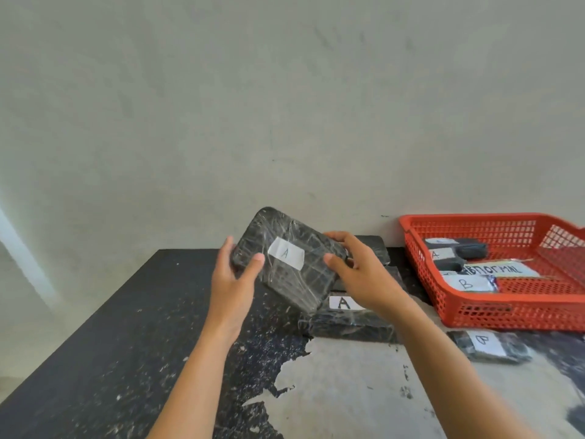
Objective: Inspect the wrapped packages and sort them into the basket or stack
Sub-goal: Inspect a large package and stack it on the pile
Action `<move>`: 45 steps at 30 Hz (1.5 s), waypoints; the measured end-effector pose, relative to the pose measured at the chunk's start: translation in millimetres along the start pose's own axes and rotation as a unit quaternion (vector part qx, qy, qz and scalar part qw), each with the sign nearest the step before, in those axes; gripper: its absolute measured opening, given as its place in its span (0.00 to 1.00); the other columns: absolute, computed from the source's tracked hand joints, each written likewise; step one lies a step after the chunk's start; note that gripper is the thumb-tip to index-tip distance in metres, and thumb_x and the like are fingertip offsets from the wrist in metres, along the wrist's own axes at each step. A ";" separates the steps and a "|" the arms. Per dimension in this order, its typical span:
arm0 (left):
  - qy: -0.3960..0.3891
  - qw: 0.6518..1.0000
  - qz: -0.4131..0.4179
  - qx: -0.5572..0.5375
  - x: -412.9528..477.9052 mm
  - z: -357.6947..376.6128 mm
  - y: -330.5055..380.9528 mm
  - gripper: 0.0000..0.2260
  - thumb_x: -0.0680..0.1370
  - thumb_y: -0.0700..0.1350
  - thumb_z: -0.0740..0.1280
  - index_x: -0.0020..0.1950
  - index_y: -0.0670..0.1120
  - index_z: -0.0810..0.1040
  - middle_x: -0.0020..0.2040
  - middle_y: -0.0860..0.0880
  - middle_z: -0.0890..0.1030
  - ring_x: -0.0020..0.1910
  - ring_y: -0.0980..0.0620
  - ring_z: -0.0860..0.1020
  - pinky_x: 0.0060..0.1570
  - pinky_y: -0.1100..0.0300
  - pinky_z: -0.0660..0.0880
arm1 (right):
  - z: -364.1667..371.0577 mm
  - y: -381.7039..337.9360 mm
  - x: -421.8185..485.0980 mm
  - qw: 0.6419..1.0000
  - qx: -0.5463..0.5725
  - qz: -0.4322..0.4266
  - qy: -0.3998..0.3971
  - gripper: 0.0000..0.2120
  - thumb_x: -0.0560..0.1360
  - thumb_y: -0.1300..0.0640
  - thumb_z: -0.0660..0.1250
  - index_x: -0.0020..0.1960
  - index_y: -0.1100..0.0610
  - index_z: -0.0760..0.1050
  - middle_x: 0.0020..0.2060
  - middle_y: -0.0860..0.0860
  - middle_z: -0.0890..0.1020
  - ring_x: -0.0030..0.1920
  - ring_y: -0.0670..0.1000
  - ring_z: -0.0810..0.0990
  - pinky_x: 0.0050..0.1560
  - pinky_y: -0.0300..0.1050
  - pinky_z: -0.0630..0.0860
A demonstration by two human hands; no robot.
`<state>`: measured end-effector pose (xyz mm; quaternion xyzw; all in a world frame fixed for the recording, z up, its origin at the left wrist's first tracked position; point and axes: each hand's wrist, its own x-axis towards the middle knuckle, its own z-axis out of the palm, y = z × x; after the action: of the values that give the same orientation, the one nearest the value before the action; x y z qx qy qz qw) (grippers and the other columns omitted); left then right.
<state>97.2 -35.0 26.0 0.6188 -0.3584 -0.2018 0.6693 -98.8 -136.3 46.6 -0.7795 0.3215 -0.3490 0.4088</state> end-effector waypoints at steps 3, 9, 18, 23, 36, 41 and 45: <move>-0.023 1.000 0.004 0.010 -0.8 2.6 -8.8 0.29 0.77 0.39 0.71 0.75 0.50 0.66 0.63 0.55 0.78 0.61 0.61 0.77 0.59 0.63 0.74 | -6.1 2.9 2.5 1.000 0.022 0.009 0.012 0.12 0.78 0.47 0.65 0.61 0.38 0.71 0.53 0.52 0.83 0.50 0.67 0.80 0.49 0.67 0.79; 0.013 0.999 0.027 0.029 -4.8 12.7 -11.9 0.25 0.74 0.37 0.73 0.68 0.49 0.71 0.58 0.56 0.80 0.53 0.64 0.80 0.48 0.70 0.76 | -3.5 4.9 5.7 0.998 -0.032 -0.009 0.057 0.17 0.76 0.46 0.70 0.62 0.46 0.70 0.48 0.43 0.81 0.38 0.38 0.81 0.36 0.35 0.77; 0.038 0.998 0.016 0.048 -9.9 17.1 -16.2 0.18 0.72 0.40 0.76 0.60 0.48 0.77 0.50 0.54 0.83 0.45 0.65 0.82 0.48 0.65 0.79 | -4.2 0.6 4.3 0.994 -0.081 -0.024 0.073 0.12 0.79 0.44 0.64 0.59 0.47 0.72 0.44 0.46 0.82 0.33 0.48 0.79 0.33 0.42 0.75; 0.035 0.998 0.016 0.043 -11.2 21.2 -14.8 0.18 0.71 0.40 0.77 0.58 0.50 0.76 0.49 0.55 0.83 0.43 0.67 0.81 0.43 0.68 0.77 | -6.3 0.1 4.8 0.992 -0.070 -0.026 0.099 0.07 0.81 0.48 0.62 0.55 0.50 0.73 0.39 0.50 0.82 0.31 0.52 0.77 0.33 0.47 0.74; -0.007 1.000 -0.005 -0.004 -2.9 11.7 -12.5 0.21 0.73 0.51 0.75 0.64 0.52 0.75 0.57 0.54 0.82 0.56 0.57 0.81 0.53 0.59 0.77 | -11.0 4.5 1.9 0.991 -0.103 -0.069 0.044 0.18 0.73 0.49 0.73 0.59 0.44 0.70 0.52 0.46 0.80 0.53 0.47 0.80 0.54 0.54 0.80; 0.020 0.999 -0.010 0.027 -8.0 15.2 -10.4 0.17 0.76 0.55 0.71 0.62 0.51 0.75 0.54 0.52 0.81 0.53 0.55 0.81 0.50 0.59 0.78 | -6.2 1.7 -0.5 0.987 -0.127 -0.089 0.040 0.18 0.71 0.50 0.75 0.56 0.43 0.71 0.57 0.46 0.78 0.60 0.47 0.76 0.62 0.53 0.75; 0.027 0.999 -0.005 0.034 -9.4 16.2 -9.0 0.13 0.77 0.54 0.70 0.57 0.50 0.75 0.52 0.53 0.82 0.51 0.55 0.81 0.49 0.59 0.78 | -5.2 -1.2 -2.3 0.988 -0.123 -0.082 0.053 0.28 0.69 0.51 0.77 0.65 0.45 0.69 0.62 0.46 0.76 0.64 0.45 0.73 0.67 0.50 0.72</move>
<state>80.7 -40.7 14.7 0.6483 -0.3434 -0.1760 0.6563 -103.9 -136.0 49.2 -0.8282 0.3183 -0.3794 0.2624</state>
